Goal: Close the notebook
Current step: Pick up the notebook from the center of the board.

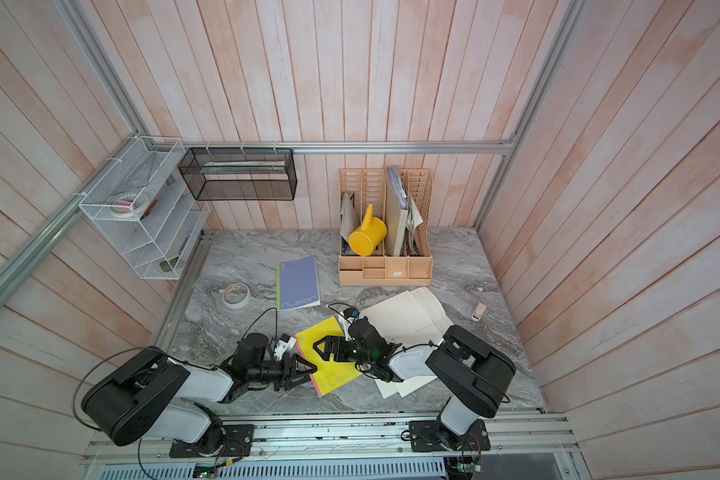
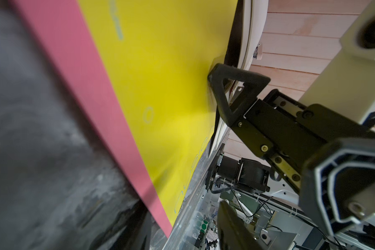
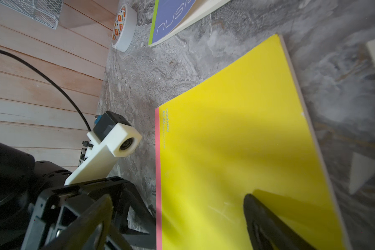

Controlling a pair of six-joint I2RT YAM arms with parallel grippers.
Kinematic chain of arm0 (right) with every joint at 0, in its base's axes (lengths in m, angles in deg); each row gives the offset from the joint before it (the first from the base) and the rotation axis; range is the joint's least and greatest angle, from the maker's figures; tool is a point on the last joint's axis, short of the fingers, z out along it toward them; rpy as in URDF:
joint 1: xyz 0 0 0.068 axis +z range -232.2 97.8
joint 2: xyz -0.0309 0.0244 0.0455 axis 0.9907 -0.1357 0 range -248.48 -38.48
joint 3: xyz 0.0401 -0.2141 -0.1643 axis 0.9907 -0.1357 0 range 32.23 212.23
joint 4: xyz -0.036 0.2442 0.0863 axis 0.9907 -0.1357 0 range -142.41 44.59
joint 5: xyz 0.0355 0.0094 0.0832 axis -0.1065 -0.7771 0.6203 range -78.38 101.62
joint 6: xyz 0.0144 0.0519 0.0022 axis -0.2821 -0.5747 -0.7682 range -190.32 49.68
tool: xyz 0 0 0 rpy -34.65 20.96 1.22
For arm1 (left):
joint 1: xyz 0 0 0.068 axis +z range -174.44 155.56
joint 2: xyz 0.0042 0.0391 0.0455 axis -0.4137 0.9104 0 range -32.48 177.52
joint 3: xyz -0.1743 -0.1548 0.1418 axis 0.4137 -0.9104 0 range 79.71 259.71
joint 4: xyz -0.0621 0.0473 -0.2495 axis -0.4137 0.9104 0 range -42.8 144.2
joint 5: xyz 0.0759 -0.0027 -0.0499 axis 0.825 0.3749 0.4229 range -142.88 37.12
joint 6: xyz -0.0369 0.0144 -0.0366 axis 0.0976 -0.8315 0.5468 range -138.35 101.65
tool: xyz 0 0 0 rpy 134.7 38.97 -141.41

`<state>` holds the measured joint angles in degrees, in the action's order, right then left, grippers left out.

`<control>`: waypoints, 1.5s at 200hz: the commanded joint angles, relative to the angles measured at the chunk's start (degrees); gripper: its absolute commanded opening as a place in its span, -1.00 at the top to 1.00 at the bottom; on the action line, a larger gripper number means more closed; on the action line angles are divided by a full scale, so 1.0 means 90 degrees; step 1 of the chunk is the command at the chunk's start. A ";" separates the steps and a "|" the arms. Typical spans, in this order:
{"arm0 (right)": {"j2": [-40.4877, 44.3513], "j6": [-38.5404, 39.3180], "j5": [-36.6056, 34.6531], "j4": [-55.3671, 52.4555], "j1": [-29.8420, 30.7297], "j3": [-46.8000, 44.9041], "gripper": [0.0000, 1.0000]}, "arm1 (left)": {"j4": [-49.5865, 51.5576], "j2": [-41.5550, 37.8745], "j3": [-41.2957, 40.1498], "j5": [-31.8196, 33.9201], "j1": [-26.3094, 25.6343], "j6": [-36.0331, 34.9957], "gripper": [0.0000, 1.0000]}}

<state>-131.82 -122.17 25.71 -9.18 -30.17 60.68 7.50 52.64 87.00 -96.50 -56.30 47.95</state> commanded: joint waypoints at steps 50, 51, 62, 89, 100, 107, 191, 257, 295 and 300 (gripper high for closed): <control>-0.0681 -0.0430 0.0493 -0.1489 0.0137 -0.0583 -0.94 | 0.0750 0.0056 -0.0534 0.3136 -0.0113 -0.0133 0.18; -0.0687 -0.0430 0.0489 -0.1487 0.0137 -0.0588 -0.94 | 0.0750 0.0050 -0.0502 0.3146 -0.0118 -0.0142 0.18; -0.0693 -0.0421 0.0514 -0.1491 0.0137 -0.0570 -0.94 | 0.0885 0.0024 -0.0381 0.3217 -0.0124 -0.0212 0.18; -0.0688 -0.0420 0.0508 -0.1473 0.0142 -0.0561 -0.94 | 0.0889 0.0278 -0.0105 0.3145 -0.0126 -0.0316 0.18; -0.0696 -0.0438 0.0513 -0.1431 0.0139 -0.0564 -0.93 | 0.0759 0.0463 -0.0034 0.3063 -0.0123 -0.0298 0.18; -0.0712 -0.0439 0.0525 -0.1404 0.0142 -0.0573 -0.94 | 0.0573 0.0589 -0.0029 0.2980 -0.0123 -0.0278 0.23; -0.0835 -0.0354 0.0562 -0.1379 0.0132 -0.0459 -0.93 | 0.1444 0.0102 0.0188 0.2717 -0.0108 -0.0716 1.00; -0.0918 -0.0187 0.0556 -0.1516 0.0127 -0.0182 -0.93 | 0.4511 -0.0822 0.1355 0.3276 -0.0103 -0.1905 0.82; -0.0909 -0.0195 0.0554 -0.1477 0.0127 -0.0214 -0.93 | 0.4128 -0.0370 0.1348 0.2836 -0.0098 -0.1850 0.55; -0.0895 -0.0195 0.0554 -0.1477 0.0128 -0.0219 -0.93 | 0.4065 -0.0315 0.1348 0.2788 -0.0103 -0.1842 0.55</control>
<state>-135.80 -123.18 30.69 -4.85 -29.73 62.45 37.36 45.91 100.46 -71.45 -57.24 33.26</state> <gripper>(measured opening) 0.966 0.212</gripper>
